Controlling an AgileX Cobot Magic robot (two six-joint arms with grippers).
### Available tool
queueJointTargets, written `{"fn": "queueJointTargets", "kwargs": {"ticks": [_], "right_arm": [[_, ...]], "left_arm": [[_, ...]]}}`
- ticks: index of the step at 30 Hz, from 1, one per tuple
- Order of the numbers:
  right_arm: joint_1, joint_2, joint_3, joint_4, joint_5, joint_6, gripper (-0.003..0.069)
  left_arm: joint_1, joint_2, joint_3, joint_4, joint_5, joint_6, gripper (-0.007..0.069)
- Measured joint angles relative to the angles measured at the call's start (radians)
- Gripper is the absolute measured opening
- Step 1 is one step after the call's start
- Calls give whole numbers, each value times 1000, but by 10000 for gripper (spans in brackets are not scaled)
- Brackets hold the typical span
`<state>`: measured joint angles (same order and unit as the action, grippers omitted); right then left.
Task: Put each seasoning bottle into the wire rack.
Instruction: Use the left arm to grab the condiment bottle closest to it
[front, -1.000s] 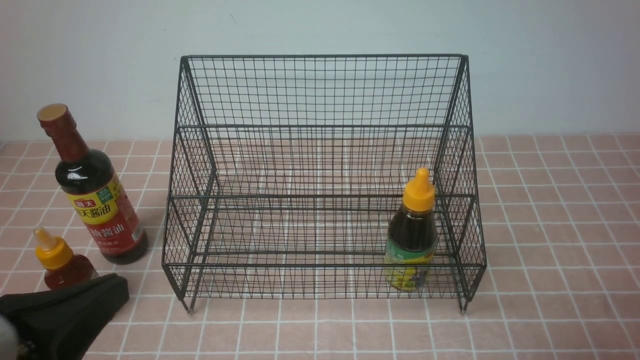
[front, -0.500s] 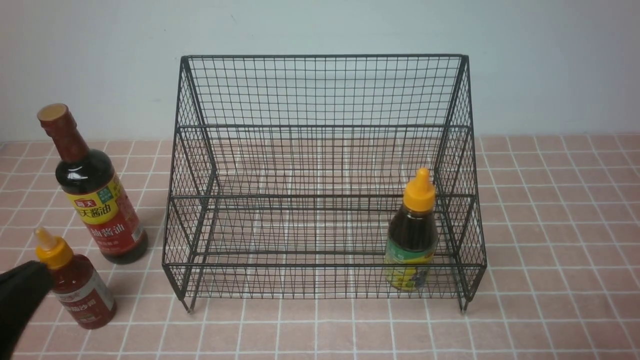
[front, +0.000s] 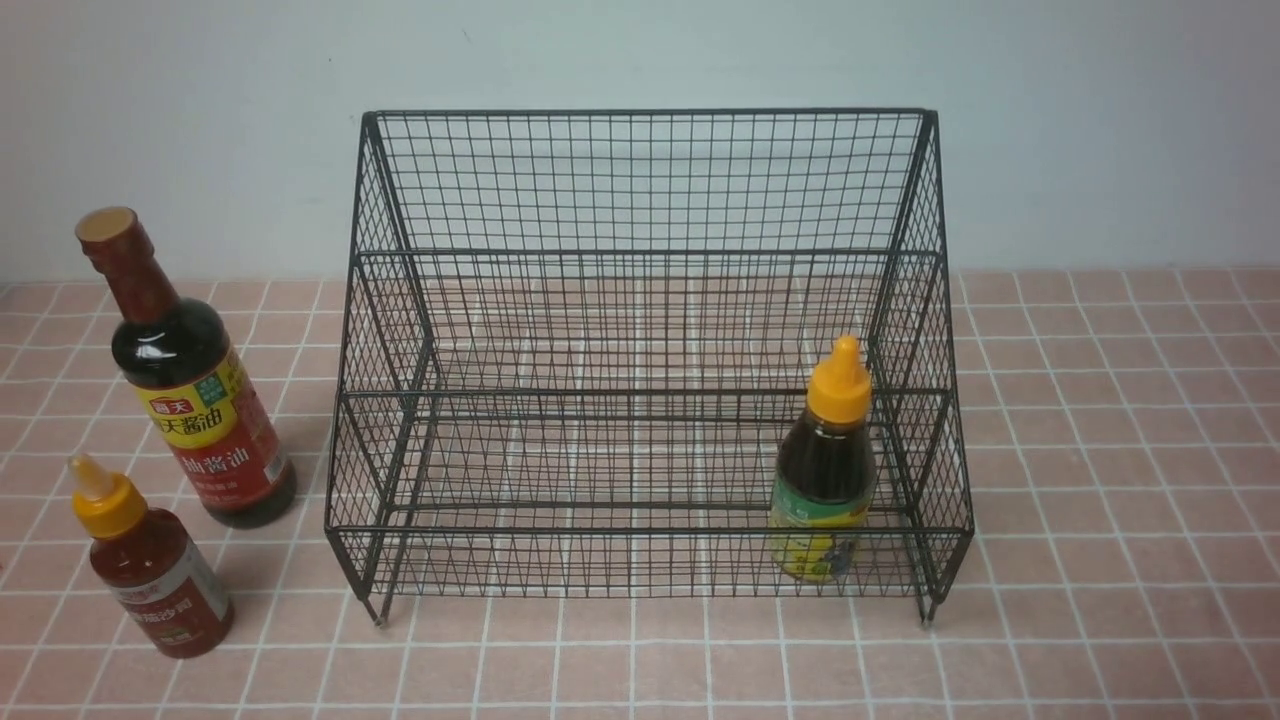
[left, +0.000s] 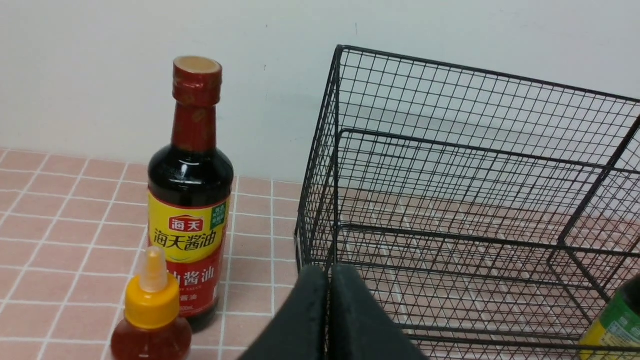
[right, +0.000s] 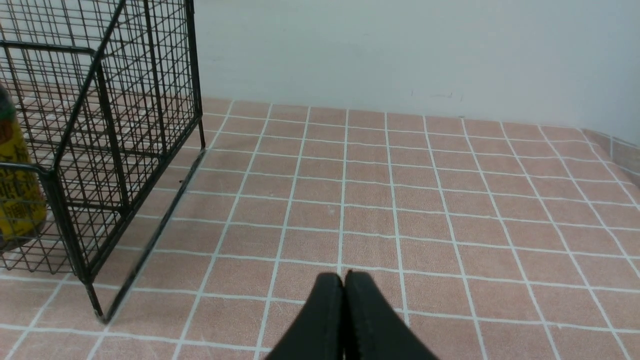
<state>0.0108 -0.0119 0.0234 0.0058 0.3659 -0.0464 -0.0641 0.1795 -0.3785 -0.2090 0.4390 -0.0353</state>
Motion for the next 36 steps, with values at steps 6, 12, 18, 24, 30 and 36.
{"fn": "queueJointTargets", "kwargs": {"ticks": [6, 12, 18, 24, 30, 36], "right_arm": [[0, 0, 0, 0, 0, 0, -12], [0, 0, 0, 0, 0, 0, -12], [0, 0, 0, 0, 0, 0, -12], [0, 0, 0, 0, 0, -1, -12], [0, 0, 0, 0, 0, -2, -12], [0, 0, 0, 0, 0, -2, -12]], "left_arm": [[0, 0, 0, -13, -1, -1, -7], [0, 0, 0, -29, -10, -5, -7], [0, 0, 0, -27, -28, 7, -7], [0, 49, 0, 150, -216, 151, -7], [0, 167, 10, 240, -319, 167, -7], [0, 166, 148, 230, -488, 135, -7]]}}
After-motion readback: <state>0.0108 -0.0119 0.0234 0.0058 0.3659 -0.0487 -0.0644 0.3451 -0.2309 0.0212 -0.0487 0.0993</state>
